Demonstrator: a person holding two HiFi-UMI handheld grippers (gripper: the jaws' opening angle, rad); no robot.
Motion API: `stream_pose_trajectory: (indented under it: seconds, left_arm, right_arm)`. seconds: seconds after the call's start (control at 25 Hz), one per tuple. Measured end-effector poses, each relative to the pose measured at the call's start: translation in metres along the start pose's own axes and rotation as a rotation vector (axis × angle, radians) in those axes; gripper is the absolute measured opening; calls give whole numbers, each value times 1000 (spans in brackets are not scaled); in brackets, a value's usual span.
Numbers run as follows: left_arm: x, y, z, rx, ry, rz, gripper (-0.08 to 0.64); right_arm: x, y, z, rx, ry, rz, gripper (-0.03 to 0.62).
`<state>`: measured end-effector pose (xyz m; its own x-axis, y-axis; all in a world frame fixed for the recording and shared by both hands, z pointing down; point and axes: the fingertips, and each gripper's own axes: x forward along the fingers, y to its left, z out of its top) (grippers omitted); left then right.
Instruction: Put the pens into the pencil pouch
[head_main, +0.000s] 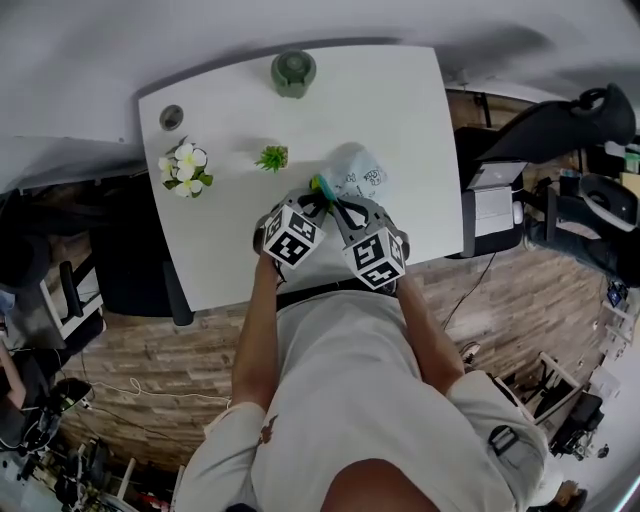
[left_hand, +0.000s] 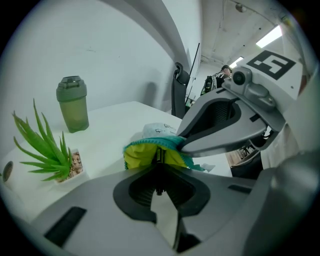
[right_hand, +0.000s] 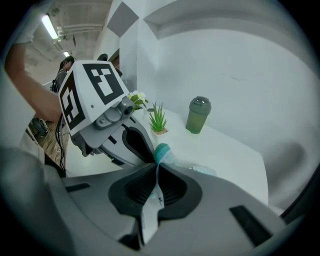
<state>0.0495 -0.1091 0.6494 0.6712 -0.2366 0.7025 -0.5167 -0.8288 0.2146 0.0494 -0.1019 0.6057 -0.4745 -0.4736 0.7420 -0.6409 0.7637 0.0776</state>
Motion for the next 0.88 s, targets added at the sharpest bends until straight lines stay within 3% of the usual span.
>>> stream_pose_trajectory:
  seconds: [0.28,0.48,0.72,0.88]
  left_arm:
    - [3,5,-5,-16,-13,34,35]
    - [-2,9,-11,-39,-14,86,82]
    - [-16,18,-22,-80,-28,165,145]
    - [-36,24,-24,-113,-85,238,164]
  right_arm:
    - [2,-2,-3,18,0,-18,20]
    - [3,-3,-4,24,-1,-28,23]
    - [6,-4,-4,36,-12,-48,35]
    - [6,-2,-4,49,-20,-60,64]
